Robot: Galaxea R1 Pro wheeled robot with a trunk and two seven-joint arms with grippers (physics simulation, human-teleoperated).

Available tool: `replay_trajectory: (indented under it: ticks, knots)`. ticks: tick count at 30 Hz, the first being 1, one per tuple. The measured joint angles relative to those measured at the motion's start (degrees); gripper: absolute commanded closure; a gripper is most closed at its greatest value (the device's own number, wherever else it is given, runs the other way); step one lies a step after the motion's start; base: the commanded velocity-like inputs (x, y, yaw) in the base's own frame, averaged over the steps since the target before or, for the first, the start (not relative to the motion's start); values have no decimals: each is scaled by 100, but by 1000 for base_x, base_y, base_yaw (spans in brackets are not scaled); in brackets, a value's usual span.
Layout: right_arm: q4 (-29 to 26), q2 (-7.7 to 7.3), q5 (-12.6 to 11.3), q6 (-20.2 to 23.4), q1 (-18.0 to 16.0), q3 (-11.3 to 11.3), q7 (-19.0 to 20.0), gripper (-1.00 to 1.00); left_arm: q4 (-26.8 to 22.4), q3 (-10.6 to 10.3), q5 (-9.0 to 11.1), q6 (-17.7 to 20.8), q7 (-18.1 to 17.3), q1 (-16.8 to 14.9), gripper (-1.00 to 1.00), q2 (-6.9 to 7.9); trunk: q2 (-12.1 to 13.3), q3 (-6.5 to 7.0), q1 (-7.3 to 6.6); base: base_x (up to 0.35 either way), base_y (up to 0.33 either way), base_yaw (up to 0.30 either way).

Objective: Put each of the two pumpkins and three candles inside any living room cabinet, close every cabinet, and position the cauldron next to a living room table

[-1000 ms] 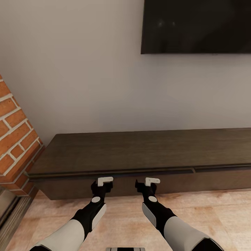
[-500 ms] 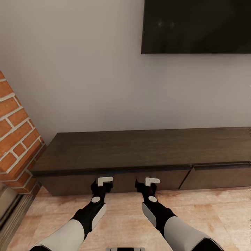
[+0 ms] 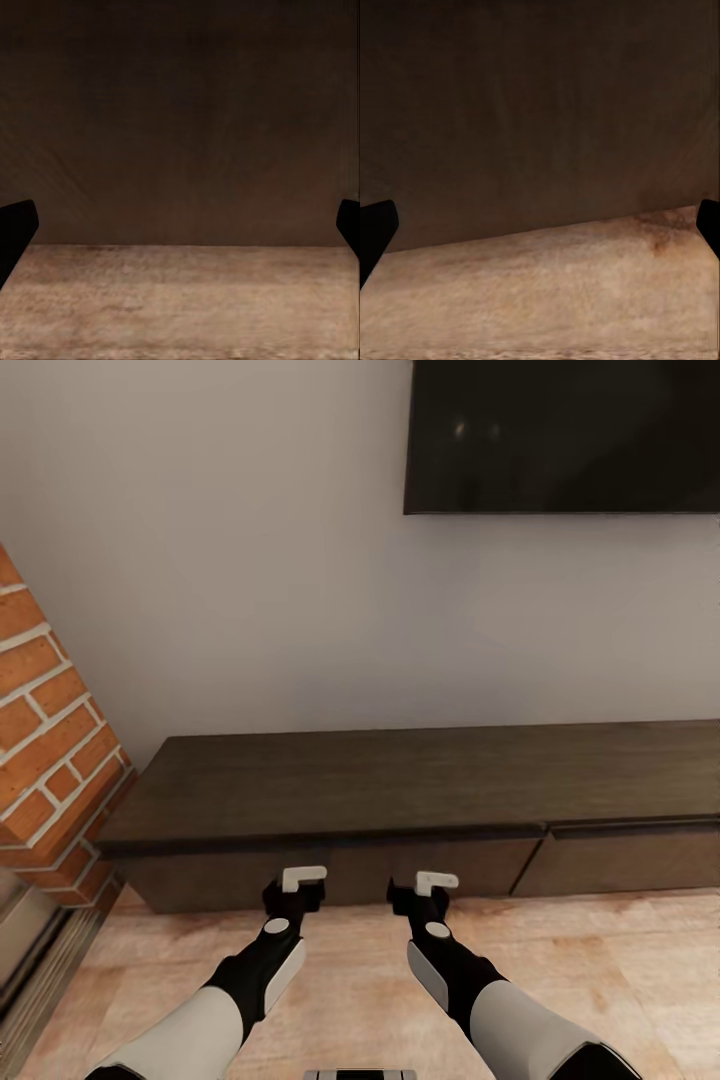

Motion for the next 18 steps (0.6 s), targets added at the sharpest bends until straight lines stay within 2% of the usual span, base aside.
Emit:
replay_trajectory:
  ticks: [5,10,12,14,18]
  knots:
    - [-45,0,-16,739,-2,-36,-3,-100,-792,-15,18,1241,-14,-2,-100,2,0,0,1,-237,0,0]
    - [-58,0,-108,1369,-49,-40,-18,-100,-1447,27,27,2706,-9,-2,-100,-21,0,1,-1,-50,0,0]
    - [-64,0,-112,1611,-62,-45,-26,-100,-1703,135,110,3181,-1,-2,-100,-30,0,1,-1,-8,0,0]
    - [-150,0,-117,1875,-70,-53,-36,-100,-1870,329,276,3684,12,-2,-100,-29,1,22,-4,-3,0,0]
    - [-436,0,-104,2363,-73,-104,-45,-100,-1942,540,366,4173,34,-2,-100,-24,6,111,-14,0,0,0]
